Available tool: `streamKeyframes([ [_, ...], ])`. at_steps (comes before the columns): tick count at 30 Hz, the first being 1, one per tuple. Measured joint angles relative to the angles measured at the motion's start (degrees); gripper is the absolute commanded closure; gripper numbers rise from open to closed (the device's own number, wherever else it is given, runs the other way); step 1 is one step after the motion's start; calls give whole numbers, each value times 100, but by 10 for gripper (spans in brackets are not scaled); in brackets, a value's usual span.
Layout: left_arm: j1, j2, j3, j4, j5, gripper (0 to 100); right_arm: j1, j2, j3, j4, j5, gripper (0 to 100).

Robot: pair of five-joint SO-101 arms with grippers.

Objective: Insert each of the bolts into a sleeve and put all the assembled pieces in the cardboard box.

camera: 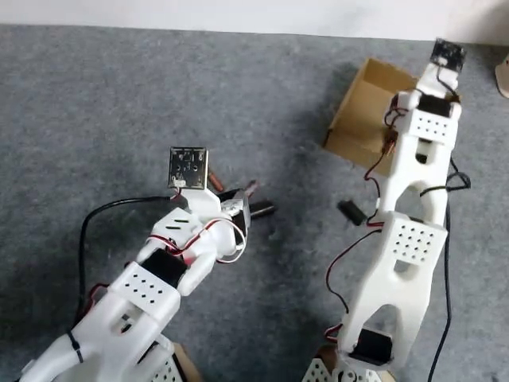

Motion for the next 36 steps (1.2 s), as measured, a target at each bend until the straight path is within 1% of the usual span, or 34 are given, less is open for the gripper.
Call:
streamKeyframes([
  [4,0,0,0,0,0,993,-246,0,-580,712,211,875],
  [8,-396,0,-123,53,-9,993,-466,0,-905,1266,396,875],
  [12,-853,0,-642,703,0,993,-703,0,-1196,1758,703,875],
  [16,-1319,0,-756,1389,0,993,-941,0,-1468,2286,870,875],
  [22,-2048,0,-571,1512,0,993,-1284,0,-1855,2989,905,875],
  [26,-2163,0,-413,1512,0,993,-1538,0,-2022,3244,1046,875],
  [30,-2163,0,-290,1512,0,993,-1547,0,-1996,3270,1275,875],
  [36,-2154,0,-281,1512,0,993,-1530,-167,-1204,3270,1503,875],
])
